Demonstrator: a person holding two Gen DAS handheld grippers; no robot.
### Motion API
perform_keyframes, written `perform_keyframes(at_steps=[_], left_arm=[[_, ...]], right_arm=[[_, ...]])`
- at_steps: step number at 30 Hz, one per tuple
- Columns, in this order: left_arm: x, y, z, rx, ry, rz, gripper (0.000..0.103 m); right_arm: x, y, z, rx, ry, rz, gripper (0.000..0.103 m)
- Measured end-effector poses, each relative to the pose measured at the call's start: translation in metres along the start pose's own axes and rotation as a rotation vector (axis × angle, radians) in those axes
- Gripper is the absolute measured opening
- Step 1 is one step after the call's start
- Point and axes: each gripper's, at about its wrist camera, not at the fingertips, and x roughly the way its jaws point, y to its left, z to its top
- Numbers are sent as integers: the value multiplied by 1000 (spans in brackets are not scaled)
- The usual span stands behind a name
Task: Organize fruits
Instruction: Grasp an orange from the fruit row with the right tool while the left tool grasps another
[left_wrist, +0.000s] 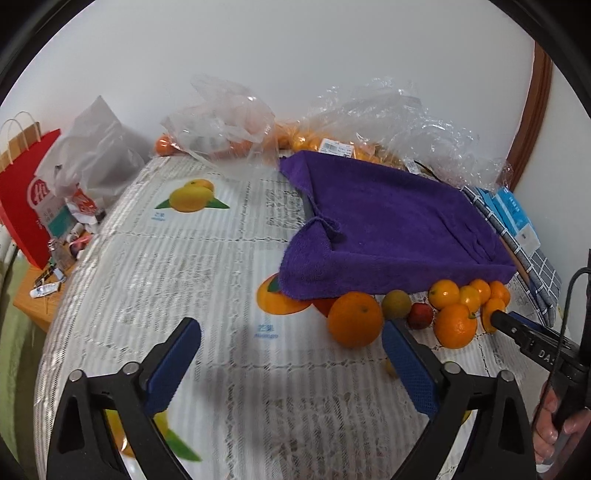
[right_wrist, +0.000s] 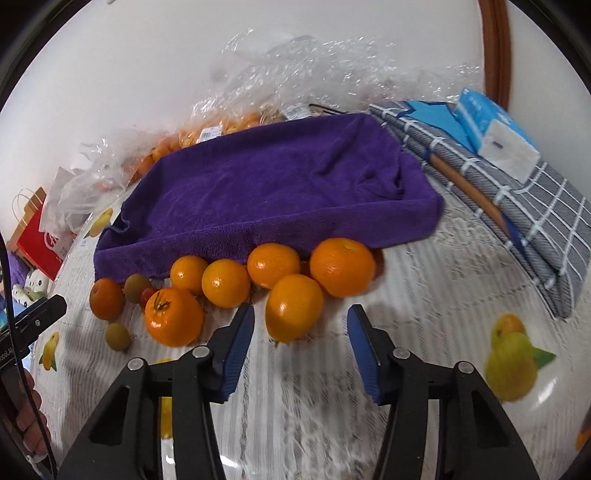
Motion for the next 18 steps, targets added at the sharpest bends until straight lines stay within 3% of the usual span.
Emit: perform_keyframes(at_steps=[11,18], left_arm=[[35,-22,0,46,56,-85,75],[41,-26,-3,57,63,-135,43]], right_arm=[[10,1,-3,-59,4,9,35],[9,-1,-7,-63,-6,18,35]])
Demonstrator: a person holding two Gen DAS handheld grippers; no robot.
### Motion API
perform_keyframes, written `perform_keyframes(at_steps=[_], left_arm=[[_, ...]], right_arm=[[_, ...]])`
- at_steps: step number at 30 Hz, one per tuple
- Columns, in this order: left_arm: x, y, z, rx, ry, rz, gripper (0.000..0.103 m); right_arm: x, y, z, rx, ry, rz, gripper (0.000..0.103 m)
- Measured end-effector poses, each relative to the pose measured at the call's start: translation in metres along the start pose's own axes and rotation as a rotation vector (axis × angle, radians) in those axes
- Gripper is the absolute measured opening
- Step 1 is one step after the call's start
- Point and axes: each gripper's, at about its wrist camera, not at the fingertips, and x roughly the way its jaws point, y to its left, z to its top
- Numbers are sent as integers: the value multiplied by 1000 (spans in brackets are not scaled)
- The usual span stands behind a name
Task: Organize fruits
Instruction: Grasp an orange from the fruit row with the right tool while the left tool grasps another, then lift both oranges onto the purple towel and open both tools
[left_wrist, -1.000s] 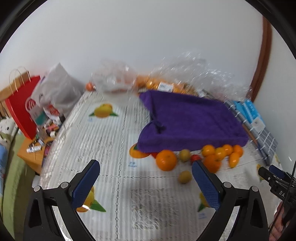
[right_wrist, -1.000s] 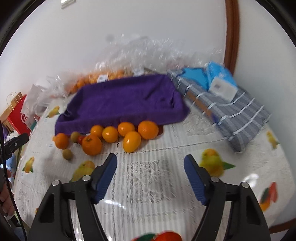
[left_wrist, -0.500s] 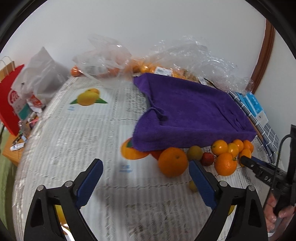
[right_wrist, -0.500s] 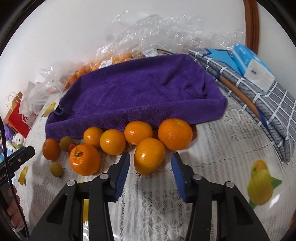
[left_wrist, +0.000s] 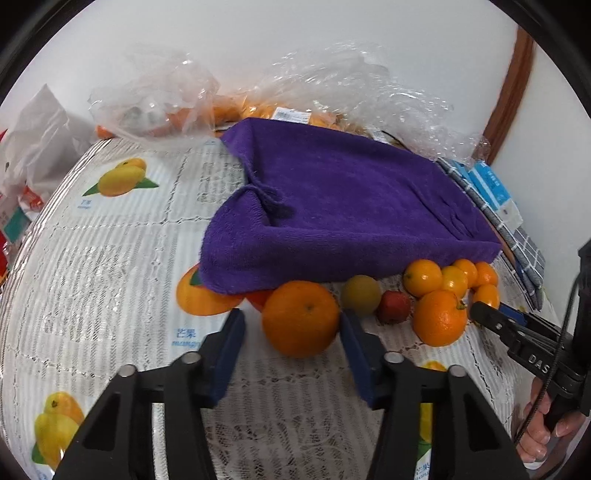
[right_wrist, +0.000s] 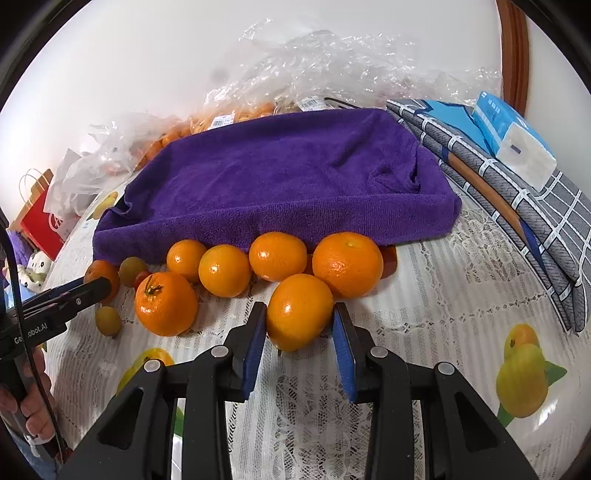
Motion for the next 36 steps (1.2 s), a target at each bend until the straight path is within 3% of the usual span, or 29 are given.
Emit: perform_keyframes(at_steps=[12,19,23,30,36], left_arm=[[-7,3,0,-24,-57,-35,40],[-22,-1,-1,-7,-111,-24,40],[-35,-4,5,7,-118,29,40],[-63,-15,47,7,-157,16,40],[-56,-28,98,-2,-205,2,40]], right_arm=[[-17,-4,-9,1,-54,7,35],[-43,-10,-4,6,-82,-7,35],[-61,-15,13,-2,-115,-35,35],[-71,-32,58,27,-158,-57,35],[-64,-36,100,4,-205,-78,35]])
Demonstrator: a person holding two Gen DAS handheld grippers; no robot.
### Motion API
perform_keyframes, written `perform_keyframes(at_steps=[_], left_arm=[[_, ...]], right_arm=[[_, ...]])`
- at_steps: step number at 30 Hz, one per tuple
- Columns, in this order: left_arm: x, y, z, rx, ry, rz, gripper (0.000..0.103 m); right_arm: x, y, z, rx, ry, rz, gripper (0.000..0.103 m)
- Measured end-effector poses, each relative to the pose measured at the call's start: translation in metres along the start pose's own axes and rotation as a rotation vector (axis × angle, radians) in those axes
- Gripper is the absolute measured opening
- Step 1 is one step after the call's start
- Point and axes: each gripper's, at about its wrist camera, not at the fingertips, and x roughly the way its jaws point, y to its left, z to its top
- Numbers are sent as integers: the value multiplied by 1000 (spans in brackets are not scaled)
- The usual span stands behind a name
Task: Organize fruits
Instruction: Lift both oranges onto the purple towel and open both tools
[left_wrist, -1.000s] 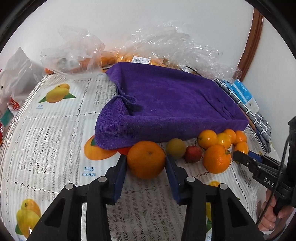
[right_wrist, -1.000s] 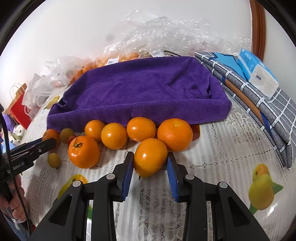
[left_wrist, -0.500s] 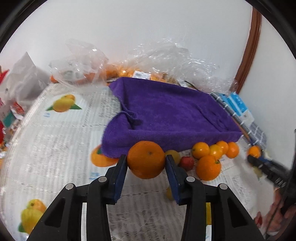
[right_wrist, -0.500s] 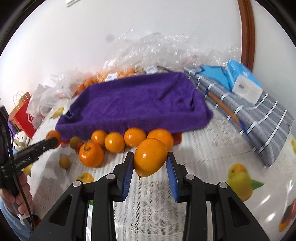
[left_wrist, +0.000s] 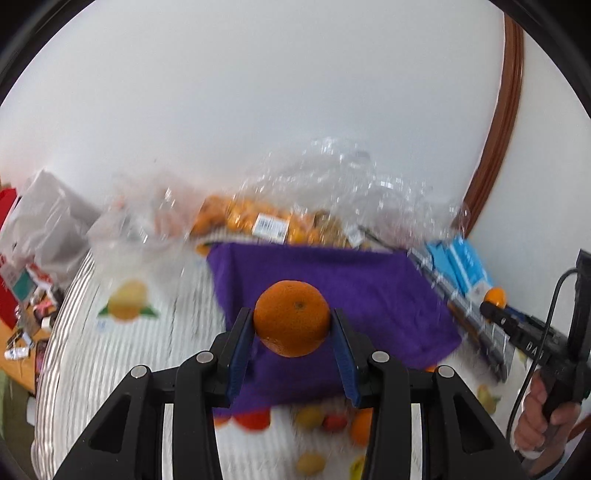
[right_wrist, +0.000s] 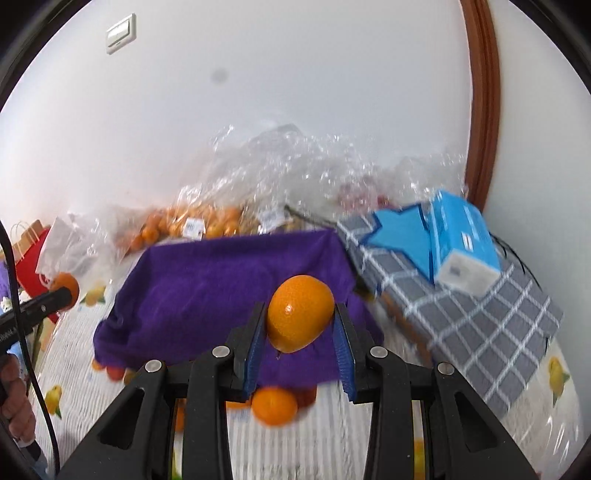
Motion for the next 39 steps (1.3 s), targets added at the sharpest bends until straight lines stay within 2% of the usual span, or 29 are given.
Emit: perform_keyframes(at_steps=[8,12,16,20,29,39], left_arm=[[56,-10,21,-28,3,-20,40],[92,-8,8,-41,39,-23,40],[113,-3,-5,-45,95,-19,40],[124,3,-12,-64,133,-18,40],[130,5,-15,-70,163,-26,40],[140,3,-20,-50,205,11,40]], right_arm=[[52,12,33,-48,-4,2,35],[84,15,29,-53,29,6,35],[110,10,15,-46,85,12,35],[126,3,5,-24,128,25,35],[140,0,-3,-23,157,20,35],[148,6,-12,-36,201,28,35]])
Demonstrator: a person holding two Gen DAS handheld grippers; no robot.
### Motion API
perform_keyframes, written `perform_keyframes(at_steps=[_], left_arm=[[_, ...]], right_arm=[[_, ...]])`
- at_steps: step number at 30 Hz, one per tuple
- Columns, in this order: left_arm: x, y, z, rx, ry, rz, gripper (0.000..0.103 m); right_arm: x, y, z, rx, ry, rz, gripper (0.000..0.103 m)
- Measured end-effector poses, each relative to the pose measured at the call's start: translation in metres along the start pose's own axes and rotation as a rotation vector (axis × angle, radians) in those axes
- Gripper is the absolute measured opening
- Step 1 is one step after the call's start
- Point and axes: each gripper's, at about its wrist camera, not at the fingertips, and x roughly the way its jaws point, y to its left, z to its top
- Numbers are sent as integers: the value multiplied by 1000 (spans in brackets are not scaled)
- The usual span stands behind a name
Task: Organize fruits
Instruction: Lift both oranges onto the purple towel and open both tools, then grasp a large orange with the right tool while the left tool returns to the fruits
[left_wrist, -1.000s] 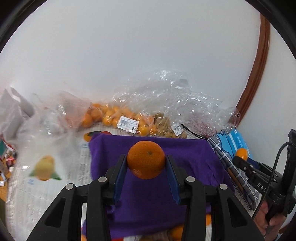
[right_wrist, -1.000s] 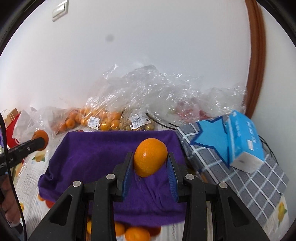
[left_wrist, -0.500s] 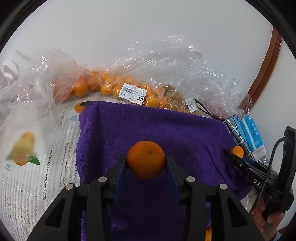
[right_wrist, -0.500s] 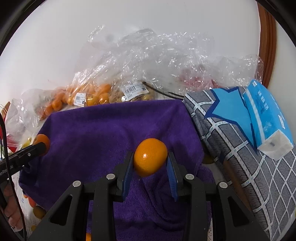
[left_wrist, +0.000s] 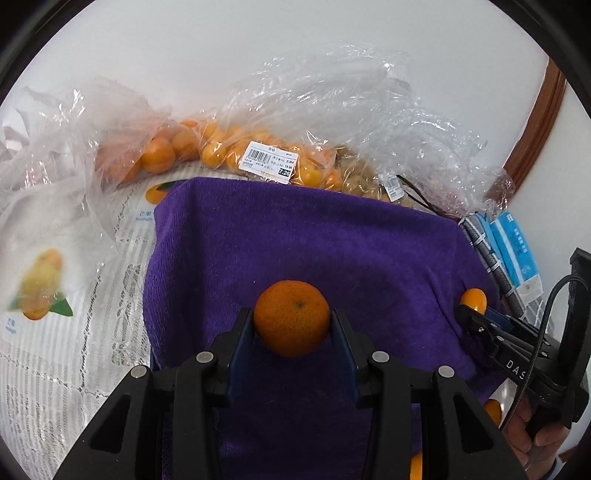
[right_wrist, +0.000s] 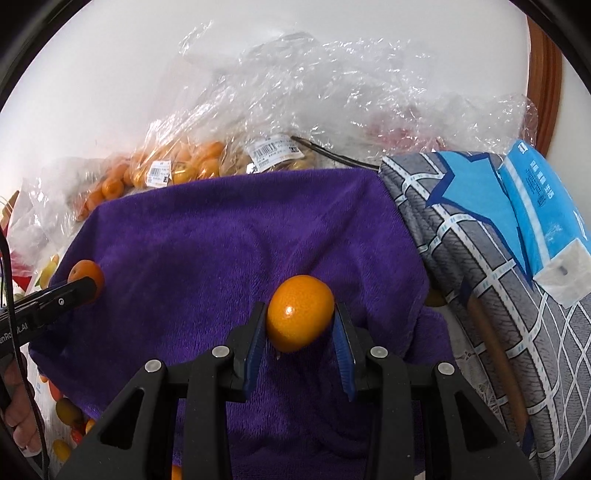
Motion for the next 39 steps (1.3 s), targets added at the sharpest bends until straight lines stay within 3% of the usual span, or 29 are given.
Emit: perform_keyframes(at_steps=[5,9,12,16,25,28,34,39], left_arm=[[1,-2,-1,14,4,9,40],[3,-5,-2,25,8,17,40],[0,-6,-2,27,-4,18,42],[-9,-6,0,20,-40,14,53],[-35,-11,3,40,-142,37,54],[-46,-12,5,38,-182,54,54],[-63,-10,15,-6,-150,-77,53],[-97,-20,10,51,-167,-57,53]], right_arm=[[-3,-1,0,4,-9,-1,37],[-5,-2,0,12,-9,-1,53],[-10,-3,0,17,-29,-5,53],[-18,-3,-1,13,-66,-45,53],[-56,1,3,-19,-194,-138,53],[-72,2,2,-5,-180,-109,53],[-95,3,-19,52,-130,-21,53],[-116,6,-36,63,-122,-22,53]])
